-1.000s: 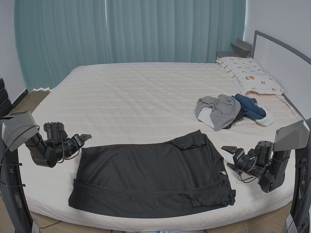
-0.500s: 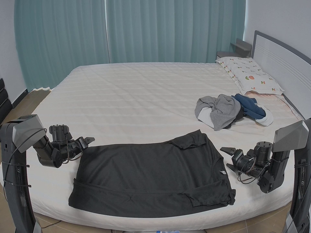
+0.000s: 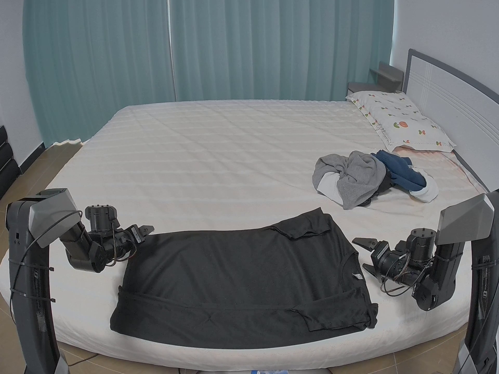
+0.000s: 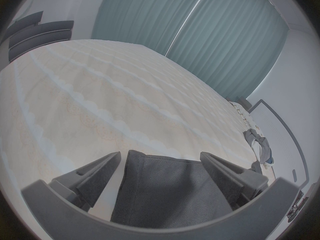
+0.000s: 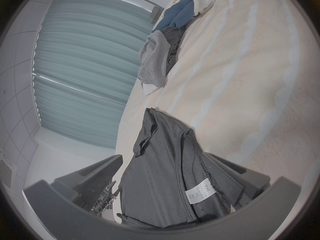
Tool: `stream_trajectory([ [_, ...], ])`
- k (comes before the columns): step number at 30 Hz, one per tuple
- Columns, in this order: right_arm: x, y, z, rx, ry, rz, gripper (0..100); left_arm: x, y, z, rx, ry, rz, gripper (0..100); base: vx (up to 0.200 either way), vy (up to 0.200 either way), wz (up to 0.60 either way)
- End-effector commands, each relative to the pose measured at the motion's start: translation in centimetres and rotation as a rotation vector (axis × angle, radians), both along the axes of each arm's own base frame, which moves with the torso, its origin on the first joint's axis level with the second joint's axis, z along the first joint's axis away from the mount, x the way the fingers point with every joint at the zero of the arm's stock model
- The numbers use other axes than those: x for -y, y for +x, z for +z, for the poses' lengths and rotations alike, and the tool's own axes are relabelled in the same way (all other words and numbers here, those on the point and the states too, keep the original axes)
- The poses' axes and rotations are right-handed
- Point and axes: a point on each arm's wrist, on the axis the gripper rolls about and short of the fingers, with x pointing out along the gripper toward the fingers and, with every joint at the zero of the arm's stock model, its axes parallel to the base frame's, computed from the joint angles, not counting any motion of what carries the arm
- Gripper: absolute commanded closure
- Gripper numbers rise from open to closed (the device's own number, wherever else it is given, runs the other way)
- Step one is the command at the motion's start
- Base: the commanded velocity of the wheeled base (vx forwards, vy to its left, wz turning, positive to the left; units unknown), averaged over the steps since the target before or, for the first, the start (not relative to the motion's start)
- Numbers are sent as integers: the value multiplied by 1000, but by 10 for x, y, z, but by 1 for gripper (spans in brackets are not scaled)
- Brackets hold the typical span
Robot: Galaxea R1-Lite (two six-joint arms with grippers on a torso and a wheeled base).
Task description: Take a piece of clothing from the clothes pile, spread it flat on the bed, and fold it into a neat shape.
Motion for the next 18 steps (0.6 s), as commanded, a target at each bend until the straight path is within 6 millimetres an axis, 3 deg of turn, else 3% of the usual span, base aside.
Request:
stream_trajectory([
  [1,0,0,1,14,2,0,0,3,1,-5,-10,-4,-3,0,0,0,0],
  [2,0,0,1,14,2,0,0,3,1,-4,-9,-6,-3,100,0,0,0],
  [9,-1,4,3,33,-6,-3,0,4,-3,-2,-8,-11,17,100,0,0,0],
  [18,-9,28,48,171,-61,-3,0,2,-11,18,6,-108,92,100,0,0,0],
])
